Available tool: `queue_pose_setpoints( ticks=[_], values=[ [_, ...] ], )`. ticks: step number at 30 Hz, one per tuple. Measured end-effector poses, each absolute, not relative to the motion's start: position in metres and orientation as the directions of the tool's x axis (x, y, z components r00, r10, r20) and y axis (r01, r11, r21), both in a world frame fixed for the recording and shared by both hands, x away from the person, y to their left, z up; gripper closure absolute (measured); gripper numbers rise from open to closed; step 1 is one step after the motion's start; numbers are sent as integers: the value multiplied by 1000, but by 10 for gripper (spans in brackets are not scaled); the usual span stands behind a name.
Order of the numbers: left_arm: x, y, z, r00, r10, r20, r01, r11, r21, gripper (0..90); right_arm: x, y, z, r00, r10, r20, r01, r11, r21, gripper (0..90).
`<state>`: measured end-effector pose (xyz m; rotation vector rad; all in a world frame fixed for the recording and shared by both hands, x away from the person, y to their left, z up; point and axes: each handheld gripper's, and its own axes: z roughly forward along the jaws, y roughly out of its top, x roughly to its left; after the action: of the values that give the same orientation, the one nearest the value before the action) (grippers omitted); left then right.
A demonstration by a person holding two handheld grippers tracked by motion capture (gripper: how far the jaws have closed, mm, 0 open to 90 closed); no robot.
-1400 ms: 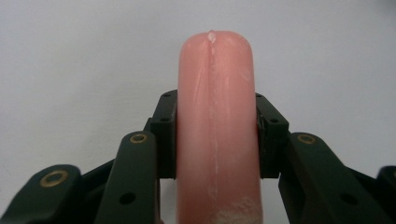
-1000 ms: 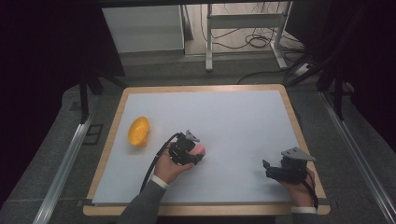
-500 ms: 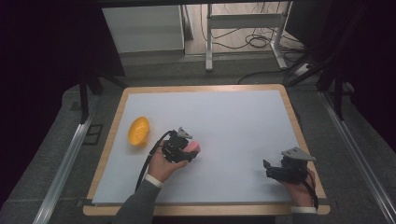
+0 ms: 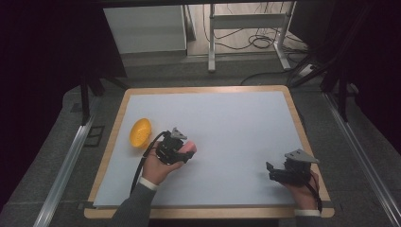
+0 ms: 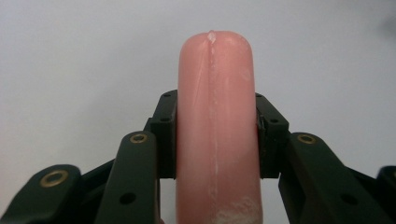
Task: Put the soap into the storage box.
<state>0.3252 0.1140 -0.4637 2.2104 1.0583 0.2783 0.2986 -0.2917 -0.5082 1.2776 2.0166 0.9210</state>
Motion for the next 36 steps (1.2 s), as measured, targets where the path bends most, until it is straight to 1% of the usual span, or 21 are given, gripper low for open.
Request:
queue_pose_setpoints(
  ticks=[14, 36],
  values=[
    [326, 139, -453, 611, 787, -86, 626, -413, 661, 600, 298, -291, -508, -389, 915, -106, 513, 310, 801, 53],
    [326, 163, -443, 569, 818, -85, 630, -367, 685, 600, 299, -291, -510, -392, 913, -113, 515, 320, 795, 53]
  ],
)
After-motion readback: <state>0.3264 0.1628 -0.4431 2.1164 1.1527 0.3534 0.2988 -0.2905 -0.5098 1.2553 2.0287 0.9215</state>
